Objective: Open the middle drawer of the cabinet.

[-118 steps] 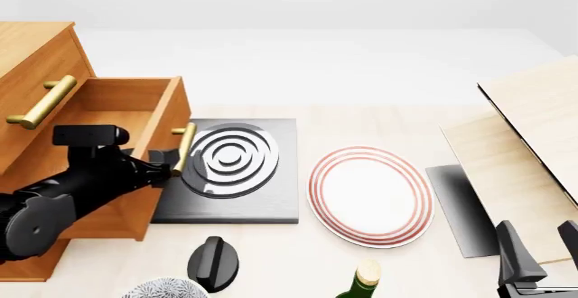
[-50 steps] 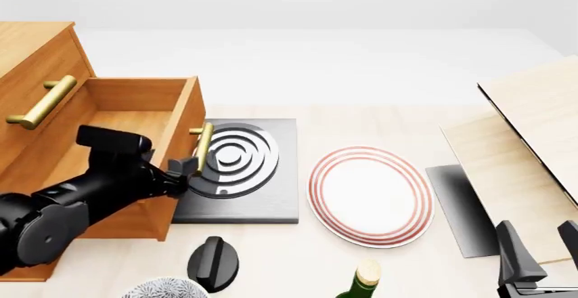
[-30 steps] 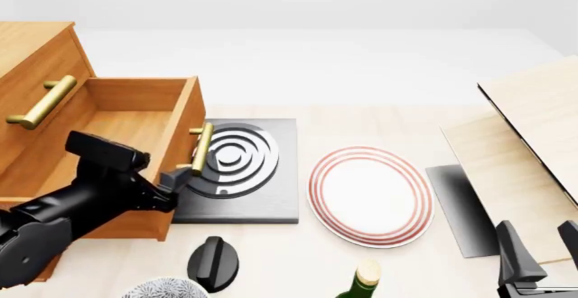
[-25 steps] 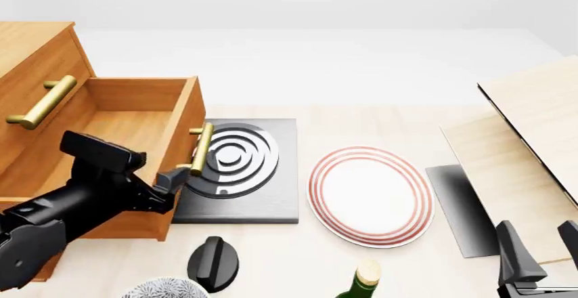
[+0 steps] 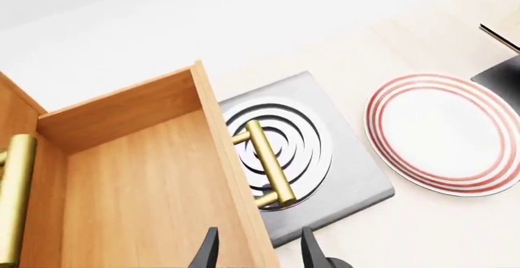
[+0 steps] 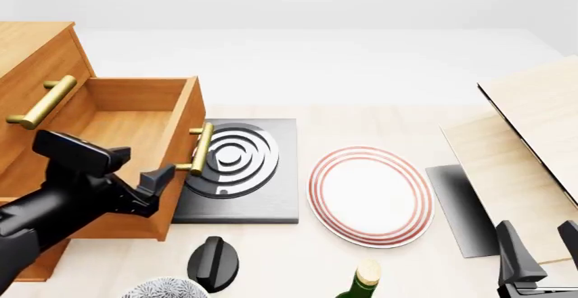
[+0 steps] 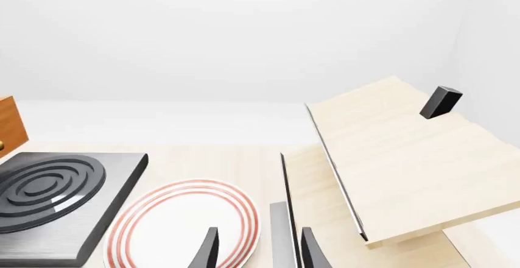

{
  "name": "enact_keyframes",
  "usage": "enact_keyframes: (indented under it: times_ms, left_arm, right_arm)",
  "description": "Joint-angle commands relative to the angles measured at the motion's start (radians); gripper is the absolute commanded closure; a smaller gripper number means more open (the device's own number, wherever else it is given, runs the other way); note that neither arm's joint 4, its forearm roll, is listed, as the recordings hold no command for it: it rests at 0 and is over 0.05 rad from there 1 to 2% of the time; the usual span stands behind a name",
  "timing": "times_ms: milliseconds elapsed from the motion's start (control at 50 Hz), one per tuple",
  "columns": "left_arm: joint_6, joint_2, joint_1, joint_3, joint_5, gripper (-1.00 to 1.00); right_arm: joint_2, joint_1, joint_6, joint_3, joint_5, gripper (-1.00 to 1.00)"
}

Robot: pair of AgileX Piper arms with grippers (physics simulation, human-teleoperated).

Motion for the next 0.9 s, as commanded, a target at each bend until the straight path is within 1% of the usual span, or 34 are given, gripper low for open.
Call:
enact_keyframes:
  times_ms: [20, 320, 580, 900]
  left_arm:
    - [0.062, -0.035, -0.025, 0.062, -0.053, -1.00]
    - [0.072, -0.062, -0.030, 0.060, -0.040, -1.00]
    - [0.092, -0.127, -0.033, 0.055, -0.002, -1.00]
    - [0.105, -0.176, -0.037, 0.048, 0.027, -1.00]
  right_arm:
    - [0.000, 0.000, 0.000, 0.000, 0.000, -1.00]
    - [0.000, 0.000, 0.000, 0.000, 0.000, -1.00]
    - [0.000, 0.000, 0.000, 0.000, 0.000, -1.00]
    - [0.000, 0.000, 0.000, 0.000, 0.000, -1.00]
